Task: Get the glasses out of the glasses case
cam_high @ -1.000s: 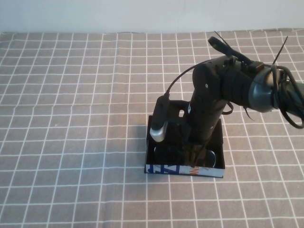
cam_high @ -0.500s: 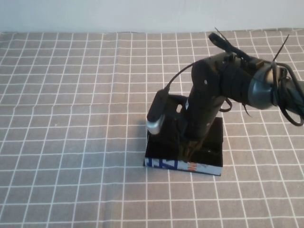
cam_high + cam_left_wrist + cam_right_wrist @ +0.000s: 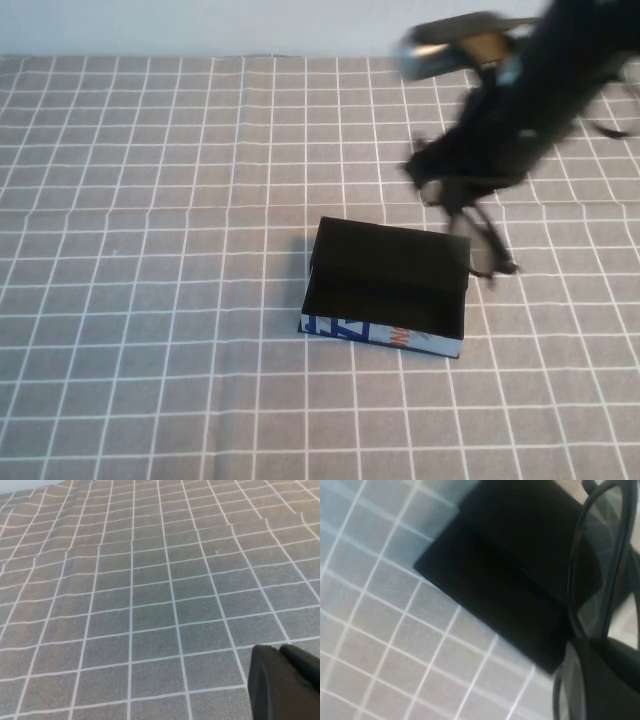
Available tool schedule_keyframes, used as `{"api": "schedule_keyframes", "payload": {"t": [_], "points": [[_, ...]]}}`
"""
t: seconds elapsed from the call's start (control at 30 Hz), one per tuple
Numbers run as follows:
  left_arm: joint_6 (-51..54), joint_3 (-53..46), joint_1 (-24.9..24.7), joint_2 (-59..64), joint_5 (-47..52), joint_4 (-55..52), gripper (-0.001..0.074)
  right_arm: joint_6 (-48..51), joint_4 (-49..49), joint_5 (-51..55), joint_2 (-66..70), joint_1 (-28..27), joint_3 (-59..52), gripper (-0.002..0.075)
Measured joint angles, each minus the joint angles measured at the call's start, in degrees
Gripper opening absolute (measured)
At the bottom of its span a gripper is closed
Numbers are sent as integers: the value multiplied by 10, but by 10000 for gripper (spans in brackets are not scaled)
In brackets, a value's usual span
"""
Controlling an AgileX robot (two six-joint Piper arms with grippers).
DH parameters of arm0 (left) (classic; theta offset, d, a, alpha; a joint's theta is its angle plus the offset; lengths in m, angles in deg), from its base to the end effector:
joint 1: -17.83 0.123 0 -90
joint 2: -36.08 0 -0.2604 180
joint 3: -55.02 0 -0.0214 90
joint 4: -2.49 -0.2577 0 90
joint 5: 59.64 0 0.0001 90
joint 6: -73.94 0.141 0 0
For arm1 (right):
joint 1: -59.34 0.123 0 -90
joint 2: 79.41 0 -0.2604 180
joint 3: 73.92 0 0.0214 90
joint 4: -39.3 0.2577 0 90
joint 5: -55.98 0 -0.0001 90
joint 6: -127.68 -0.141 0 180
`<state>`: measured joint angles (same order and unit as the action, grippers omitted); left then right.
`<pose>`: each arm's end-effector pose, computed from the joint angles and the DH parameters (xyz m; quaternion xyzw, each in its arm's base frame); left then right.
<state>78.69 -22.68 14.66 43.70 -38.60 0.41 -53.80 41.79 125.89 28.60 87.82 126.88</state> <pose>0.1322 -0.0055 0.1601 0.0649 0.7978 0.0236 0.5989 0.3415 0.1918 0.2747 -0.2256 0.9536 0.0720 0.1860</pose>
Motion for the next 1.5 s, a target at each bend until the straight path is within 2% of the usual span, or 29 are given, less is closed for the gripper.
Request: {"api": "schedule_keyframes", "payload": {"t": [0.17,0.3,0.47,0.53,0.83,0.93,1.1,1.2,1.27,1.37,1.5], "points": [[0,0,0,0,0,0,-5,-173,-56,3,-109,-31,-140,1],[0,0,0,0,0,0,-4,-233,-85,-56,-164,-60,-281,1],[0,0,0,0,0,0,-4,-246,-74,-232,-162,-87,-425,1],[0,0,0,0,0,0,-4,-245,-66,-276,-150,-86,-449,1],[0,0,0,0,0,0,-4,-119,-34,-316,-69,-86,-447,15],[0,0,0,0,0,0,-4,-105,-31,-325,-62,-86,-445,73],[0,0,0,0,0,0,-4,-92,-25,-320,-71,-86,-445,303],[0,0,0,0,0,0,-4,-91,-25,-313,-120,-86,-445,360],[0,0,0,0,0,0,-4,-90,-25,-312,-173,-86,-446,359],[0,0,0,0,0,0,-4,-86,-25,-337,-280,-86,-458,314],[0,0,0,0,0,0,-4,-84,-29,-389,-412,-86,-498,206]]}}
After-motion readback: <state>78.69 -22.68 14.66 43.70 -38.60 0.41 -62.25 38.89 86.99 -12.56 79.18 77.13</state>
